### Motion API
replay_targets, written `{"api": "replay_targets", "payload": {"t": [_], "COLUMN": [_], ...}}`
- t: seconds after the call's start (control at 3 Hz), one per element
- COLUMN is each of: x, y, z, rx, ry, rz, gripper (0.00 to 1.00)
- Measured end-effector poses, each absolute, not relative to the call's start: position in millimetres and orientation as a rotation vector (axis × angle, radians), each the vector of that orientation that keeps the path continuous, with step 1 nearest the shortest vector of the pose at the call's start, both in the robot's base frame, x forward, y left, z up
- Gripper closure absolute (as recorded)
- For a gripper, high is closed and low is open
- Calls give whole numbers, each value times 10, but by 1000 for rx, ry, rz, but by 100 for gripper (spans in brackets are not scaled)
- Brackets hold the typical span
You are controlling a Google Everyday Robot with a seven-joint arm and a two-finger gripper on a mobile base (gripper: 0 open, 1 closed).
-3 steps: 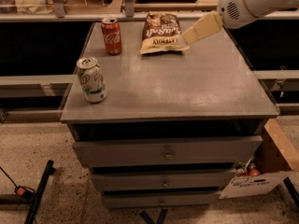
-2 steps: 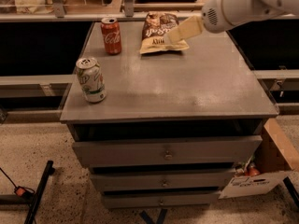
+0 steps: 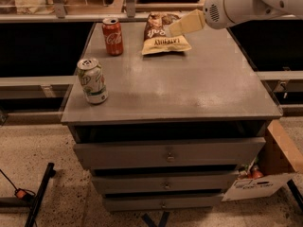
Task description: Move brown chip bag near 7up can
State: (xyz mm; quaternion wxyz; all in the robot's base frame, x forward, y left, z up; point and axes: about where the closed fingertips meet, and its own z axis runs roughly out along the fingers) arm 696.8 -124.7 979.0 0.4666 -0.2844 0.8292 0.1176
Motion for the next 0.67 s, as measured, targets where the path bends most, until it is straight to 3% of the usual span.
{"api": "replay_targets", "payload": {"t": [0.67], "x": [7424], "y": [-1239], "z": [9671], "rx": [-645], "ry": [1956], "rz": [293], "gripper": [0]}}
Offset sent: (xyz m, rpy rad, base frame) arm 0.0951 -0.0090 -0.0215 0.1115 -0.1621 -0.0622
